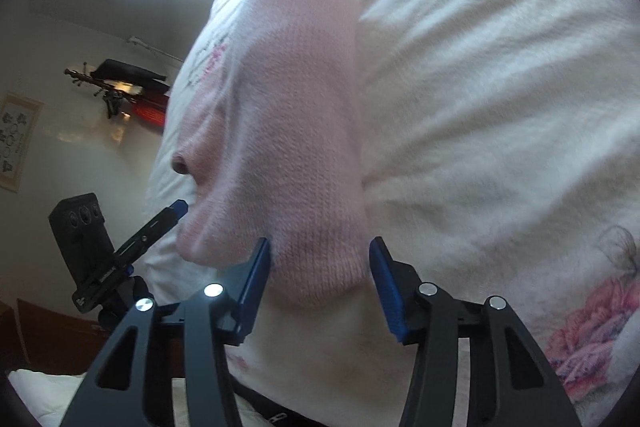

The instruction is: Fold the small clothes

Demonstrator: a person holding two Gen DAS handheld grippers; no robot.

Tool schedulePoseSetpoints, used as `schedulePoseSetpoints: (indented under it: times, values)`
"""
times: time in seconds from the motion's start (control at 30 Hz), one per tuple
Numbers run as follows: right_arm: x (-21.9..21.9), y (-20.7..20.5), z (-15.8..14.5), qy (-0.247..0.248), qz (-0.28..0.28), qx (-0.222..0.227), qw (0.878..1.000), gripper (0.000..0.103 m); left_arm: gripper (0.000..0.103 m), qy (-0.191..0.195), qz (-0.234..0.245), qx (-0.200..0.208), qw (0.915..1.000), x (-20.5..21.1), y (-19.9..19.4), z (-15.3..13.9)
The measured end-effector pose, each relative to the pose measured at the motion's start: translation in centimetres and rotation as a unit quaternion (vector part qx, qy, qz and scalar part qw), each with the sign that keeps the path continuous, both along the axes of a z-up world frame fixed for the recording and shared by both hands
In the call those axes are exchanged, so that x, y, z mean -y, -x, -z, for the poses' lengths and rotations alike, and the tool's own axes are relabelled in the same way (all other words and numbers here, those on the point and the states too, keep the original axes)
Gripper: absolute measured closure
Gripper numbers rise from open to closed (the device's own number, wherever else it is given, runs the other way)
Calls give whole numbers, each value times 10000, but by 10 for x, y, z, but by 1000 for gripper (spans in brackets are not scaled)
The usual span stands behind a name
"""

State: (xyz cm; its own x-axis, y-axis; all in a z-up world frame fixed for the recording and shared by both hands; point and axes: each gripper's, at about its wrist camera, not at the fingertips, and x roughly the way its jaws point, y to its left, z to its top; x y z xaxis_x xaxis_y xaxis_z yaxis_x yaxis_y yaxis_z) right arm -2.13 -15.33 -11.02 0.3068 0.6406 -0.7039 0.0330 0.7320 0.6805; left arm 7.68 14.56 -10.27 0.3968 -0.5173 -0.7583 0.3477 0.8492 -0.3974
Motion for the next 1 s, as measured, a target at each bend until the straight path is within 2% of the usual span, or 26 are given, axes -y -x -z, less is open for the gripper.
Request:
schedulePoseSetpoints:
  times: [0.2,0.3,0.4,0.47,0.53,0.6,0.73,0.83,1.0]
  values:
    - [2,3,10,238,86,-88,9996,49,52,50,-83,-535,9985,-11,-7,33]
    - [-2,3,12,338,110,-68,9993,46,52,59,-76,-522,9986,-15,-5,35]
    - [-5,7,2,656,180,24,9977,38,54,62,-93,-470,9988,-20,-1,24]
    - [-10,11,-9,1100,212,128,9936,29,53,9,-117,-406,9991,-23,5,14]
    - [-16,15,-20,1580,247,171,9870,15,49,-109,-159,-374,9991,-26,10,6]
    - [-24,20,-32,2060,281,231,9779,12,38,-202,-243,-338,9989,-30,16,-3]
    - [-40,29,-53,2758,488,205,9597,4,30,-356,-371,-297,9982,-34,29,-18]
    - [-49,36,-67,2904,569,333,9546,4,24,-439,-462,-250,9977,-37,37,-28]
    - [-65,47,-92,2800,562,611,9564,4,18,-613,-637,-55,9961,-42,52,-45]
